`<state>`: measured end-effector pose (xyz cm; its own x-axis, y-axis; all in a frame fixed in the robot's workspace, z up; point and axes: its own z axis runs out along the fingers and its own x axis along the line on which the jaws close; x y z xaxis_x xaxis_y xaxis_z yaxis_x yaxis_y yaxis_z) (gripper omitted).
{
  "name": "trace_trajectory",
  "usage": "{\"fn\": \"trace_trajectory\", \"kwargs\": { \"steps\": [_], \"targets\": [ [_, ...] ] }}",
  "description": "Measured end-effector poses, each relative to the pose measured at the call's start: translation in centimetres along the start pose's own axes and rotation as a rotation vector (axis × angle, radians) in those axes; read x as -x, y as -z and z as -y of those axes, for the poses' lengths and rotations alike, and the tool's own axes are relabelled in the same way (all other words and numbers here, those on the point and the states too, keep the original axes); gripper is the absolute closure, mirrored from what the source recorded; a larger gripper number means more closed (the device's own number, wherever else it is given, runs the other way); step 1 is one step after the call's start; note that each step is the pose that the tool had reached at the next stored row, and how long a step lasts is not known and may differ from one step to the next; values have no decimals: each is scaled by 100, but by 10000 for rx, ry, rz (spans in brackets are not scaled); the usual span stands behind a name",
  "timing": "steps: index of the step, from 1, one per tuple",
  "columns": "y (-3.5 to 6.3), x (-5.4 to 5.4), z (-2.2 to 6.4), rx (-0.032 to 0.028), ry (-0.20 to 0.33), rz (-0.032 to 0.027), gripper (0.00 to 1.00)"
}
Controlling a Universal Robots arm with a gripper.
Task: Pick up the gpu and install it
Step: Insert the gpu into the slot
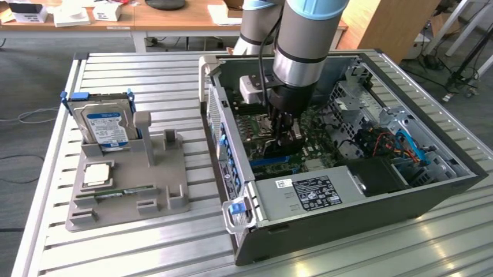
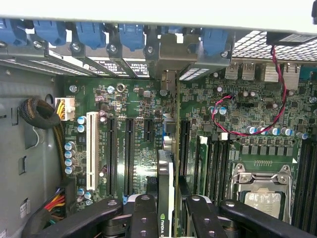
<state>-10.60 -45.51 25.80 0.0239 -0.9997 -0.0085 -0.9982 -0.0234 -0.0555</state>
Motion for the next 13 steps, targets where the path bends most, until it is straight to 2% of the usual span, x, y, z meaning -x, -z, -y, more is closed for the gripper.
{"fn": "trace_trajectory", "kwargs": {
  "steps": [13],
  "targets": [
    [0, -14, 0, 1, 0, 0, 73]
  ]
}}
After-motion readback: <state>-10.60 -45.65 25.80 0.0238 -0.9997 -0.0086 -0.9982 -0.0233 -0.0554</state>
